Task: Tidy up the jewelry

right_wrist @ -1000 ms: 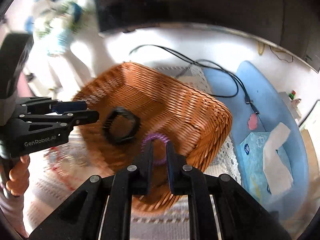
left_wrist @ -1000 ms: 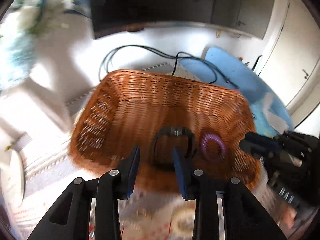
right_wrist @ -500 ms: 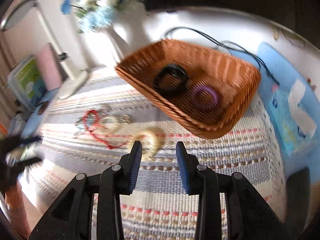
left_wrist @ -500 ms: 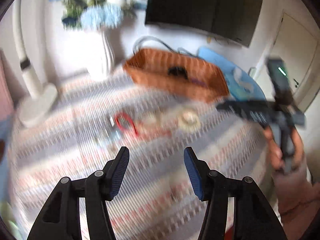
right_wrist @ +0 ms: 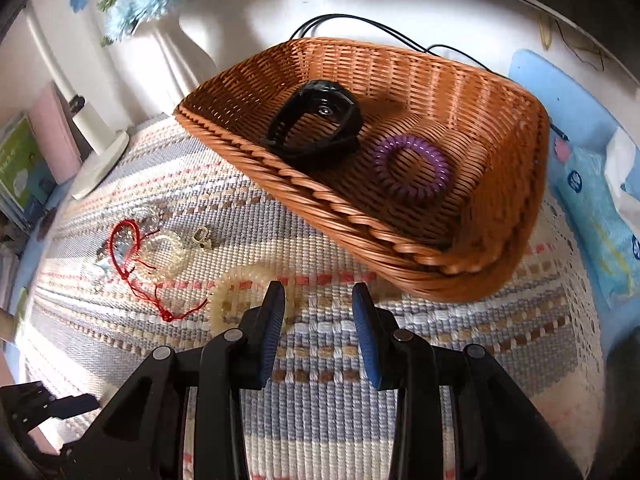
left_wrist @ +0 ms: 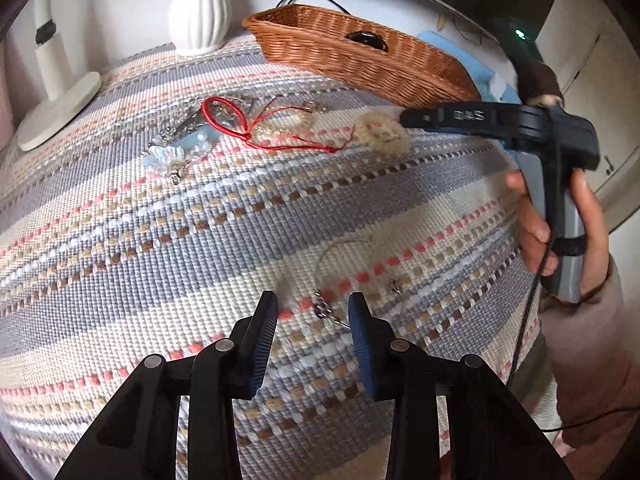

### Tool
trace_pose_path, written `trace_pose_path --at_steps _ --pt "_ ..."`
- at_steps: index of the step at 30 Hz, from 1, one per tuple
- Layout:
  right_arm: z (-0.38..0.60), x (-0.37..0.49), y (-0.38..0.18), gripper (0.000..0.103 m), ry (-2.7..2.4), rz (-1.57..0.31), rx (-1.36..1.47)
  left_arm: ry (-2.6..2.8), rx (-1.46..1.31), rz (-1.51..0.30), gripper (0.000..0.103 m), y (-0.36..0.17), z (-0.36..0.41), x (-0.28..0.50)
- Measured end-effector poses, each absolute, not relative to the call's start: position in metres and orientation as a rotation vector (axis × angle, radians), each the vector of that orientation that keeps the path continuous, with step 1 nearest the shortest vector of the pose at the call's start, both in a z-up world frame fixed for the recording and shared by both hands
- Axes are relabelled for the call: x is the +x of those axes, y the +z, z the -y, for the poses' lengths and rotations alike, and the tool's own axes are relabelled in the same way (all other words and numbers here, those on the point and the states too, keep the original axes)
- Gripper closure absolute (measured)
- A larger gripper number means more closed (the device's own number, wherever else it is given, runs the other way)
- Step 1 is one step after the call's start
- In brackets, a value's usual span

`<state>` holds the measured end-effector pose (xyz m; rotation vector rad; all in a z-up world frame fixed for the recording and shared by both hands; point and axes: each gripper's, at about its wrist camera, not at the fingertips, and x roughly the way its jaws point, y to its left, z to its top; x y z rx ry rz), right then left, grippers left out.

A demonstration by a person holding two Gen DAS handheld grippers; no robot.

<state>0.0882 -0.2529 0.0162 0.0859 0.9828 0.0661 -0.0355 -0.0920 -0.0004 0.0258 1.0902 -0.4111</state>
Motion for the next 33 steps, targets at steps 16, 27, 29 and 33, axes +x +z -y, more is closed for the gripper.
trace_pose_path --at_steps 16,27,29,33 --pt "0.196 0.066 0.011 0.091 0.126 -0.941 -0.225 -0.268 0.134 -0.990 0.092 0.010 0.096 -0.049" --pt "0.222 0.031 0.079 0.091 0.252 -0.857 -0.097 -0.399 -0.011 -0.854 0.092 0.079 0.070 -0.024" --pt "0.231 0.033 0.098 0.091 0.222 -0.814 -0.101 -0.415 -0.003 -0.822 0.092 0.095 0.074 -0.016" --pt "0.257 0.053 0.131 0.091 0.131 -0.732 -0.092 -0.489 0.001 -0.749 0.092 0.134 0.089 0.015"
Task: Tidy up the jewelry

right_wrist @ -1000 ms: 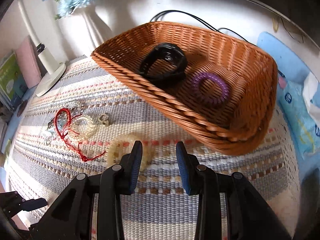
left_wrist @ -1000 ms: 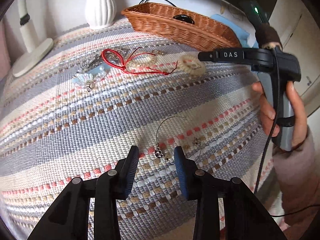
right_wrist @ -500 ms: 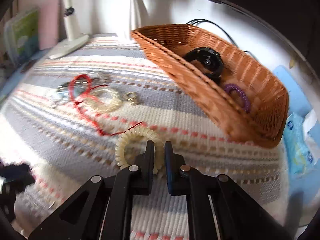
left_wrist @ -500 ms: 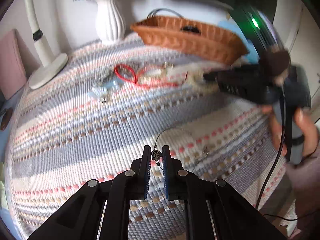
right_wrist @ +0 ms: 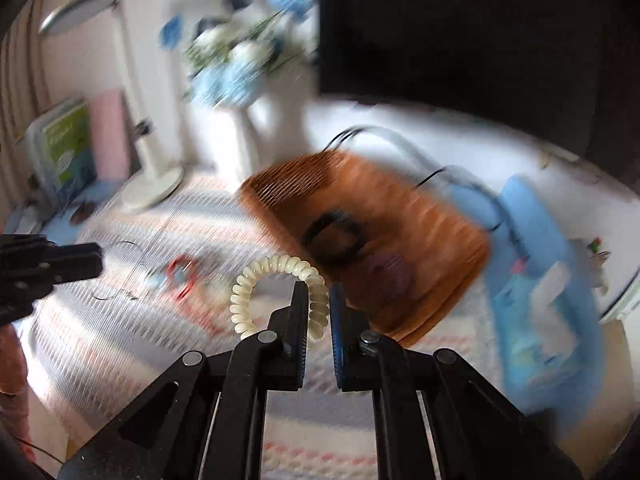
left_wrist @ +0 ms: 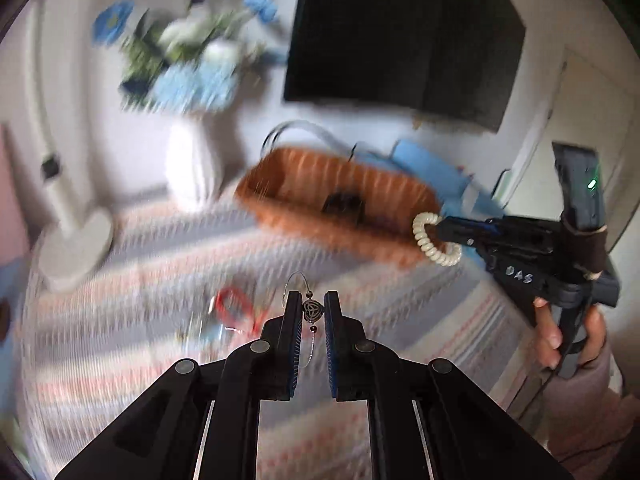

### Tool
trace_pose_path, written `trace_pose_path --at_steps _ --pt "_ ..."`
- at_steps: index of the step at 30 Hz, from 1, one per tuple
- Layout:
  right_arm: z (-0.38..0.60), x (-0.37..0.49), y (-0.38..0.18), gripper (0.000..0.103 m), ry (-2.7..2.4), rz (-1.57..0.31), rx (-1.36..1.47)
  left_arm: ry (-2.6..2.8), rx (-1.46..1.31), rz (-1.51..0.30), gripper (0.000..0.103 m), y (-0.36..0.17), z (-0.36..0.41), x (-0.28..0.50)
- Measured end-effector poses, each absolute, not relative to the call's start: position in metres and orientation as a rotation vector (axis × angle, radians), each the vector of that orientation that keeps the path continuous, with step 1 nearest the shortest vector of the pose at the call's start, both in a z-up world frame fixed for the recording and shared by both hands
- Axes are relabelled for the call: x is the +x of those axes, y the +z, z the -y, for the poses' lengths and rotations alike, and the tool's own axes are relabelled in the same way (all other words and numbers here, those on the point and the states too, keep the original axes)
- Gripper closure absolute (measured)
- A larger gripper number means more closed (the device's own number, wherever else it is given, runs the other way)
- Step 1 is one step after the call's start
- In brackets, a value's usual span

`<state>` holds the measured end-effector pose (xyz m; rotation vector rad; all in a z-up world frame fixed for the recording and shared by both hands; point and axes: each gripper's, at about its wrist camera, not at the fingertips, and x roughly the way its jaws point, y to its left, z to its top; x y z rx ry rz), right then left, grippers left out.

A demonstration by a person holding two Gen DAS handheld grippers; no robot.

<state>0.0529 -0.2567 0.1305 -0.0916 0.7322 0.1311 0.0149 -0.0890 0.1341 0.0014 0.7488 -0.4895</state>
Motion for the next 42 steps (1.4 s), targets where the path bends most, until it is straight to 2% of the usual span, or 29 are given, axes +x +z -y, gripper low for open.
trace_pose_path --at_steps 4,9,15,22,28,29,30,32,36,42 --pt "0.289 0.085 0.148 0.091 0.030 -0.690 -0.050 -0.560 0.012 -0.683 0.092 0.168 0.116 0.053" --pt "0.315 0.134 0.136 0.091 -0.075 -0.707 -0.029 -0.698 -0.057 -0.682 0.092 0.182 0.159 0.106" --pt "0.342 0.169 0.095 0.091 -0.101 -0.791 0.052 -0.869 -0.156 -0.797 0.092 0.138 0.212 0.153" --pt "0.352 0.175 0.078 0.091 -0.095 -0.852 0.081 -0.907 -0.196 -1.006 0.092 0.065 0.241 0.181" --pt "0.346 0.176 0.074 0.091 -0.078 -0.882 0.081 -0.856 -0.102 -1.012 0.091 0.061 0.254 0.172" --pt "0.346 0.177 0.074 0.091 -0.073 -0.884 0.087 -0.845 -0.072 -1.008 0.084 0.064 0.257 0.168" --pt "0.347 0.177 0.074 0.091 -0.068 -0.885 0.099 -0.833 -0.049 -1.010 0.070 0.066 0.258 0.164" --pt "0.349 0.176 0.075 0.090 -0.046 -0.879 0.126 -0.813 -0.020 -0.987 0.053 0.072 0.256 0.158" --pt "0.349 0.168 0.085 0.090 -0.062 -0.856 0.130 -0.789 0.010 -0.916 0.052 0.095 0.227 0.134" --pt "0.328 0.139 0.110 0.087 -0.023 -0.820 0.119 -0.700 -0.023 -0.797 0.052 0.137 0.143 0.099"
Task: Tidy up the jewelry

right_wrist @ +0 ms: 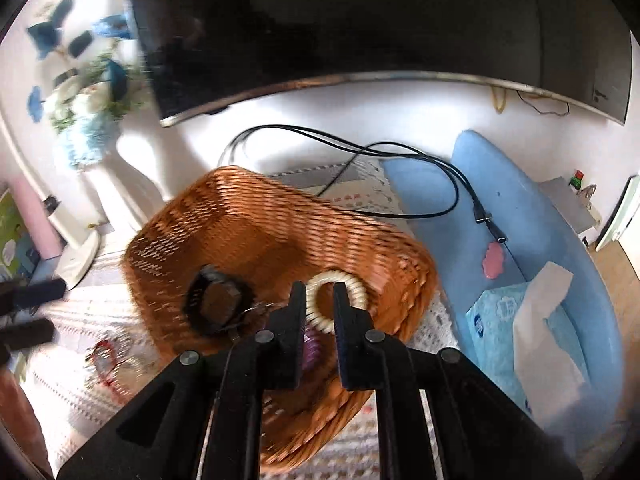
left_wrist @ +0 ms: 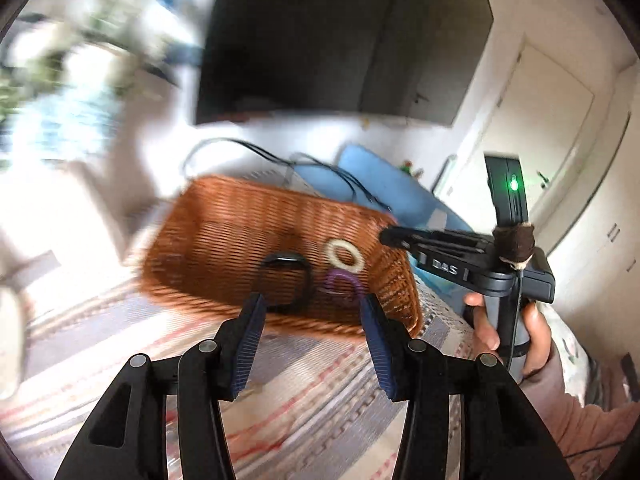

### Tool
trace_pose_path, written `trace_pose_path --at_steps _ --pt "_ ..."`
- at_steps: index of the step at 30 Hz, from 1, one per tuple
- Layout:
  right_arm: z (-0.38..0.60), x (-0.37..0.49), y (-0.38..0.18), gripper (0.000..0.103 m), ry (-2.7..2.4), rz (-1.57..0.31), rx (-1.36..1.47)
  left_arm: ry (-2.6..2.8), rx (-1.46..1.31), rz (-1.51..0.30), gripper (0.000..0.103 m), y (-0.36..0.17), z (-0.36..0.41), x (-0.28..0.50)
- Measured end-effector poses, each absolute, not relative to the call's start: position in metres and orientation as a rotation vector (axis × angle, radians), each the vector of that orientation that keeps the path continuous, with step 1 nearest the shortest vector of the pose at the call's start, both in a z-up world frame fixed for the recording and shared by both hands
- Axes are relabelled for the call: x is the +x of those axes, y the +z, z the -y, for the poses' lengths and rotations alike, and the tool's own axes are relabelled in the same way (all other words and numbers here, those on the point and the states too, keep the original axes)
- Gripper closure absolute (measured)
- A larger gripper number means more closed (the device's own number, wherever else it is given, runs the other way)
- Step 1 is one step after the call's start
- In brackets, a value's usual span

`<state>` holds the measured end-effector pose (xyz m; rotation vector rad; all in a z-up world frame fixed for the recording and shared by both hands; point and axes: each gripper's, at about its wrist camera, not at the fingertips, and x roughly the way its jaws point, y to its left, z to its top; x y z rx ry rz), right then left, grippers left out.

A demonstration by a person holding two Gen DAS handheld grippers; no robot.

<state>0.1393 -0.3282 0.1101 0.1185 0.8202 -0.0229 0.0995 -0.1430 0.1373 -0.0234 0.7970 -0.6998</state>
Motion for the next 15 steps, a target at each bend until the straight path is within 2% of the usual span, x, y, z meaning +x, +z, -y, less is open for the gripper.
trace_pose_path --at_steps 4,8,11,15 --pt "0.301 0.121 0.131 0.081 0.026 -0.791 0.091 -0.623 -0.040 -0.723 0.050 0.157 0.090 0.071" --pt "0.269 0.104 0.150 0.072 0.094 -0.758 0.068 -0.554 -0.067 -0.671 0.041 0.165 0.043 0.051" --pt "0.241 0.096 0.155 0.071 0.163 -0.762 0.051 -0.524 -0.096 -0.671 0.041 0.161 0.012 0.040" --pt "0.208 0.093 0.146 0.071 0.264 -0.811 0.052 -0.501 -0.126 -0.726 0.041 0.129 -0.015 0.041"
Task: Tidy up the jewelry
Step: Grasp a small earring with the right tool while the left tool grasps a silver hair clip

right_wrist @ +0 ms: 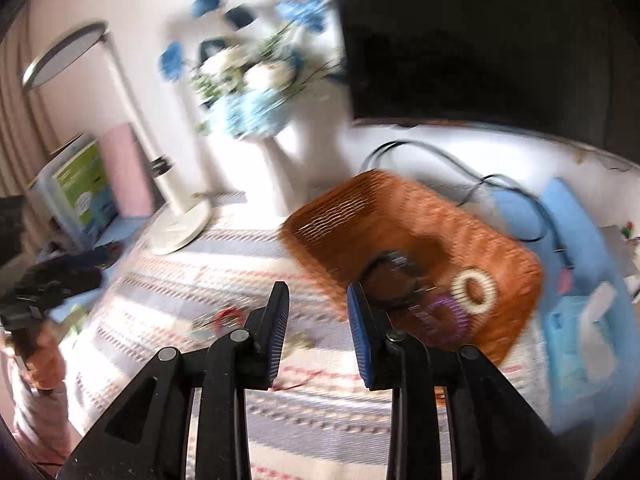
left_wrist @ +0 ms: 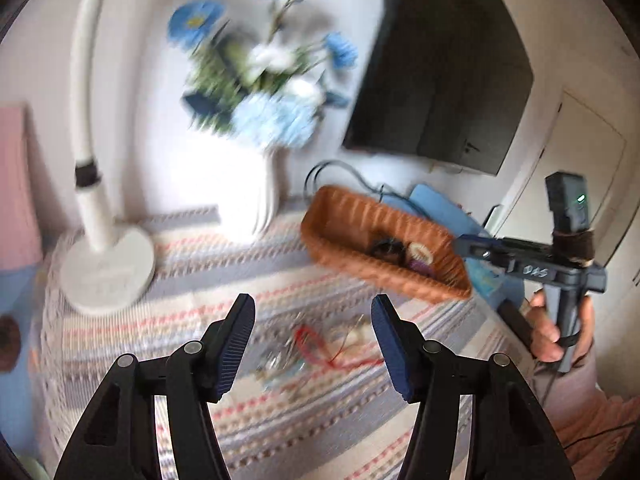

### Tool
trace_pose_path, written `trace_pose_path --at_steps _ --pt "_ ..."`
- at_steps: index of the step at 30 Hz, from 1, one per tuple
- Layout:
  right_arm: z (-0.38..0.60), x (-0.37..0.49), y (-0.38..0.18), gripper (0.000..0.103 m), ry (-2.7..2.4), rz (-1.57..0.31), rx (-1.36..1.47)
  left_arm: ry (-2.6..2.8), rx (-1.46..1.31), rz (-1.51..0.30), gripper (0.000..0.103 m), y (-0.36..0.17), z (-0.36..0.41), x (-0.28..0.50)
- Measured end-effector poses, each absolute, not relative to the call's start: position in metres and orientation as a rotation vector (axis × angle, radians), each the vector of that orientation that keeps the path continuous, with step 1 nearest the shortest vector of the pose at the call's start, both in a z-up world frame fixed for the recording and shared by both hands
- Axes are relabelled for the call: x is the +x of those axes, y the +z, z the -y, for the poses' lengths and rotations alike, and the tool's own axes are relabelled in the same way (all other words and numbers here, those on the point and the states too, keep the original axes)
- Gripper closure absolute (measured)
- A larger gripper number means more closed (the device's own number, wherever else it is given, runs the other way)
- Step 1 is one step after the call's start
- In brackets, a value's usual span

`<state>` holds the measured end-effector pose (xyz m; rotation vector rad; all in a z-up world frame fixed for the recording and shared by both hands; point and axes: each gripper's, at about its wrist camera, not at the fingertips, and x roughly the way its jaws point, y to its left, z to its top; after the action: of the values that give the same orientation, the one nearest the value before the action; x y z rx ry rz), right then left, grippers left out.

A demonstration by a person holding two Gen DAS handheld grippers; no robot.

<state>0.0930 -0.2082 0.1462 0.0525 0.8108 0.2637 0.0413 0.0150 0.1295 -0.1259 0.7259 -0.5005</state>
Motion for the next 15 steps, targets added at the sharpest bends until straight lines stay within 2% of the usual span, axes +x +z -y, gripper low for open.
trace_pose_path --at_steps 8,15 --pt "0.178 0.100 0.096 0.071 0.307 -0.942 0.023 -0.510 -0.160 -0.929 0.041 0.040 -0.025 0.069" --pt "0.184 0.111 0.047 0.071 0.268 -1.035 -0.008 -0.479 -0.081 -0.976 0.041 0.021 -0.006 0.077"
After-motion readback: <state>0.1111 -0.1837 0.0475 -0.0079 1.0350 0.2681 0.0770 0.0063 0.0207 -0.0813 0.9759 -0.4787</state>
